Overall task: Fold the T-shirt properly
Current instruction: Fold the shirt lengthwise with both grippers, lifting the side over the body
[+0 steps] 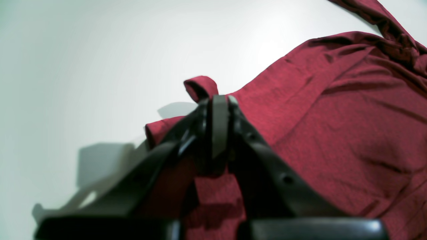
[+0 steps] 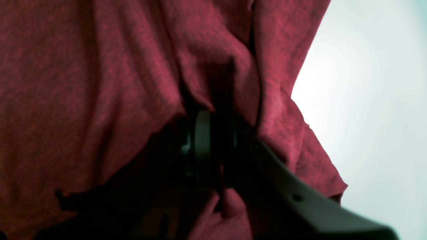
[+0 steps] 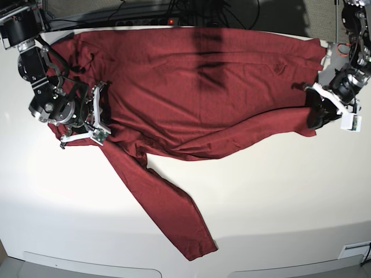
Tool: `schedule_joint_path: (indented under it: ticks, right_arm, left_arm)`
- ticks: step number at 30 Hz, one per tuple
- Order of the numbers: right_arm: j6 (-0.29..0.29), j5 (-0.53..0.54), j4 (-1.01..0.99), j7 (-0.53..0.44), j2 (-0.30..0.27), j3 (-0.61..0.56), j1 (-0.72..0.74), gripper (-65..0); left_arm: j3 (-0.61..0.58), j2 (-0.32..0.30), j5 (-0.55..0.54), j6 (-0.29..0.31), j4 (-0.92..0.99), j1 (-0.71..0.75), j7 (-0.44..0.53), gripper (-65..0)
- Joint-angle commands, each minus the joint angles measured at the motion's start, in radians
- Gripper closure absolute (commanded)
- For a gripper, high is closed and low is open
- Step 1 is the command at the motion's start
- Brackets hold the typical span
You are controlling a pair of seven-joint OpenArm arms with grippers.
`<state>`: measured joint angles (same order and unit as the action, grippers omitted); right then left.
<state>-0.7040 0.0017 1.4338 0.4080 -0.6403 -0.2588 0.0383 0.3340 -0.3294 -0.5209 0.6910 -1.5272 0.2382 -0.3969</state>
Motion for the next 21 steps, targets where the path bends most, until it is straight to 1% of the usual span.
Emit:
schedule_joint_path:
  ticks: [1,6,11,14,16,21]
  right_arm:
    - [0.014,-0.003,0.012,-0.003,-0.016,0.009,0.017,0.0]
    - [0.06,-0.003,0.012,0.005,-0.016,0.009,0.018,0.0]
    - [0.081,0.0,0.012,-0.009,-0.016,0.009,0.047,0.0]
    - [0.084,0.039,0.013,0.001,-0.018,0.009,0.079,0.0]
    - [0.084,0.078,0.021,0.031,-0.019,0.009,0.093,0.0]
    - [0.081,0.095,0.082,0.164,-0.02,0.009,0.089,0.0]
  left_arm:
    - [0.008,-0.014,-0.019,0.007,-0.019,-0.005,0.023,0.0]
    - [0.008,-0.014,-0.019,0.007,-0.019,-0.005,0.023,0.0]
    - [0.008,-0.014,-0.019,0.007,-0.019,-0.005,0.023,0.0]
    - [0.008,-0.014,-0.019,0.007,-0.019,-0.005,0.023,0.0]
    - [0.008,-0.014,-0.019,0.007,-0.019,-0.005,0.023,0.0]
    - [0.008,-0.014,-0.022,0.007,-0.019,-0.002,0.027,0.0]
